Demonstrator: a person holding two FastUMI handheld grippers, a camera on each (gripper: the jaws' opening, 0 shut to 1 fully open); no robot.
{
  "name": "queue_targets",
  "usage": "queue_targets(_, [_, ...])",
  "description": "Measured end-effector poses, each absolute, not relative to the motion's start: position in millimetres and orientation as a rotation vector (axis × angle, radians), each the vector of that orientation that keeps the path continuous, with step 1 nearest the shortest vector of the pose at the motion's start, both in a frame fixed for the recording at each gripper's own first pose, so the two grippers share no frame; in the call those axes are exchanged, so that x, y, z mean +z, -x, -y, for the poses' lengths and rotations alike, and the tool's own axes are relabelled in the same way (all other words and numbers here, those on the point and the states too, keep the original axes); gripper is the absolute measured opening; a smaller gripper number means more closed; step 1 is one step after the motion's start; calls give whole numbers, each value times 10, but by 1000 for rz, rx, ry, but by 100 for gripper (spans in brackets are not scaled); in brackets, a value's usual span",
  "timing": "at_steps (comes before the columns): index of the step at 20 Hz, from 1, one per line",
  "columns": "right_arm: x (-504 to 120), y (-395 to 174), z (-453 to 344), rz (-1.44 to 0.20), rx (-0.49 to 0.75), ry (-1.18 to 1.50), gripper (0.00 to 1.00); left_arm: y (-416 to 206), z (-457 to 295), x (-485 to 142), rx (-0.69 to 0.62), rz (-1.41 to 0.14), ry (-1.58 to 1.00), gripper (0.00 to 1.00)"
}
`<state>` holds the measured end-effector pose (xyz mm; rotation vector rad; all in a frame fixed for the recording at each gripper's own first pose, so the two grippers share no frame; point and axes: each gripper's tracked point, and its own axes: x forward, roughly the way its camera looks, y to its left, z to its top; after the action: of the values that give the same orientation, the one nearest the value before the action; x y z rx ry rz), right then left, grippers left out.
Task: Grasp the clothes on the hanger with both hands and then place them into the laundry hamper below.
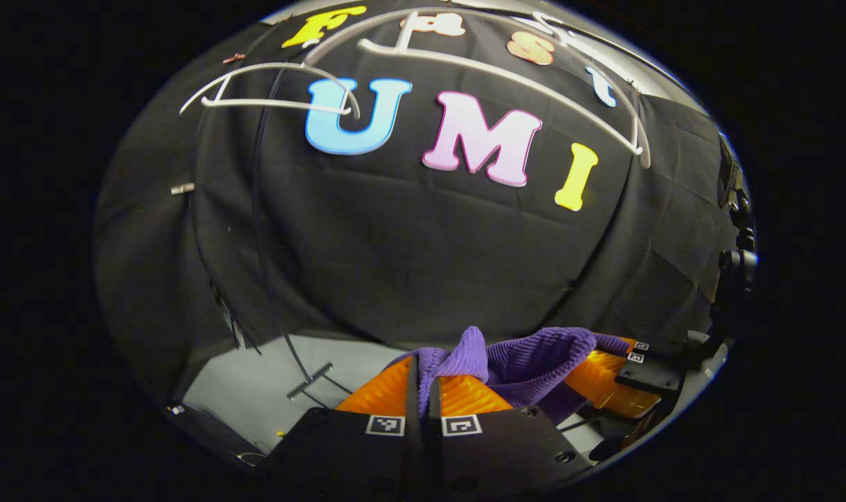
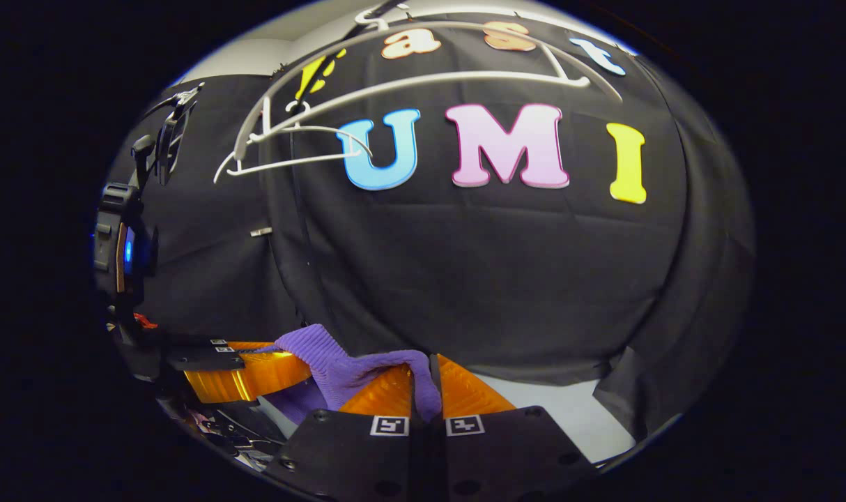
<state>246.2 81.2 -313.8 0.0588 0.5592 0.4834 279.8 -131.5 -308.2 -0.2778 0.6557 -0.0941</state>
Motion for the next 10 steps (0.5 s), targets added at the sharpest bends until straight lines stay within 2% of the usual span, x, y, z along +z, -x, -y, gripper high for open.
queue_targets(10, [-4425, -2095, -655, -908, 463, -1, 5, -2569, 1462, -4398, -80, -1008, 295, 5])
